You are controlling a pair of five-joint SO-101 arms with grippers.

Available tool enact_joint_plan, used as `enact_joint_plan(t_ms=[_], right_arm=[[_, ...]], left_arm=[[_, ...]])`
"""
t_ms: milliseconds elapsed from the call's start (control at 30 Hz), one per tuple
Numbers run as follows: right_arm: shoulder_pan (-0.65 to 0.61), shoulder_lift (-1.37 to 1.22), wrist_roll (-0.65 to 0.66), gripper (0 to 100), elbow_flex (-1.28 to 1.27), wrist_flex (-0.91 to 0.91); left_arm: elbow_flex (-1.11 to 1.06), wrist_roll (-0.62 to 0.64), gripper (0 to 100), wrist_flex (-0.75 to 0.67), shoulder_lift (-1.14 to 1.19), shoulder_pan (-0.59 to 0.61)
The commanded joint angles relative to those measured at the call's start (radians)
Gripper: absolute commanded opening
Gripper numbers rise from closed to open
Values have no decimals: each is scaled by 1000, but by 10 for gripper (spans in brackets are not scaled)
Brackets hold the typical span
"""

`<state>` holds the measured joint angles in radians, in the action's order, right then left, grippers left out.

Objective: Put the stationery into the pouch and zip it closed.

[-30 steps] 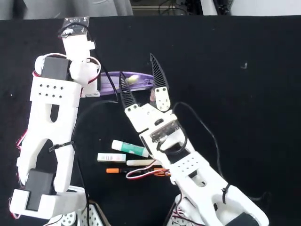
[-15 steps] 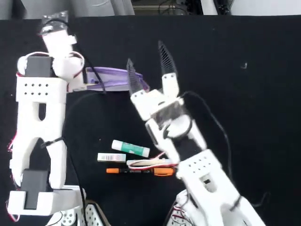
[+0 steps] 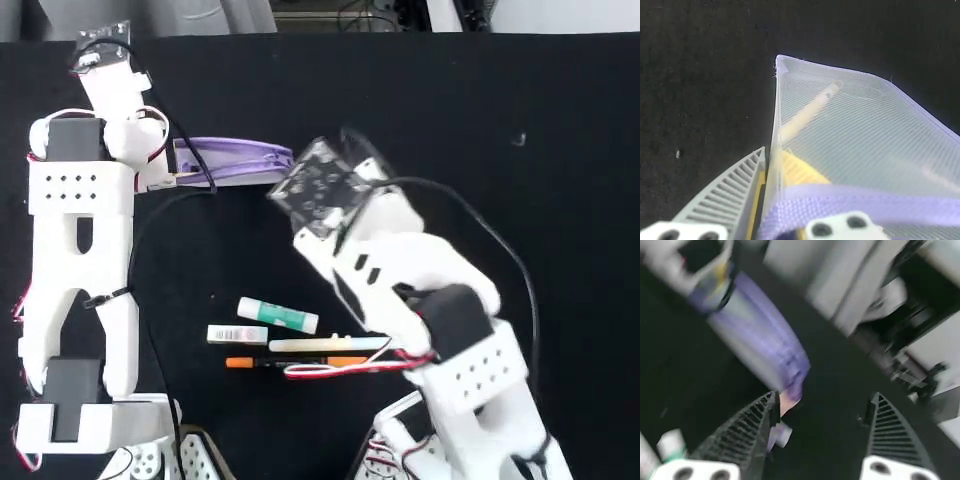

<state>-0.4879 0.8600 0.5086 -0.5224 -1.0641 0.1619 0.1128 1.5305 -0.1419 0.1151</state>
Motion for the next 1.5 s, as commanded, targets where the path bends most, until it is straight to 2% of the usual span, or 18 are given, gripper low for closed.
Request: enact_joint_plan(t_ms=[0,133,233,467,600,733,1000,1167,1333,1467], right_arm=[[-29,-30,78,269,61,-130],[-72,-30,221,269,64,-311],[-95,-30,276,269,56,-423],[-130,-30,384,269,-31,-540],[-252,-31,396,269,-251,-453],[-362,-38,388,269,-473,-262],[-494,-47,282,268,-628,-38],[-494,-206,229,268,-581,52],[-497,-467,222,268,-420,48],[-497,-651,222,268,-282,-21]], left_arm=[[-5,-21,29,-14,2,36],[-5,-21,29,-14,2,36],[-4,-18,29,-14,2,48],[5,-14,29,-46,2,127],[8,-14,29,-49,2,165],[31,-17,29,-49,2,208],[35,-20,29,-49,2,225],[35,-20,29,-49,0,226],[35,-20,29,-46,0,226],[35,-20,29,-44,0,226]])
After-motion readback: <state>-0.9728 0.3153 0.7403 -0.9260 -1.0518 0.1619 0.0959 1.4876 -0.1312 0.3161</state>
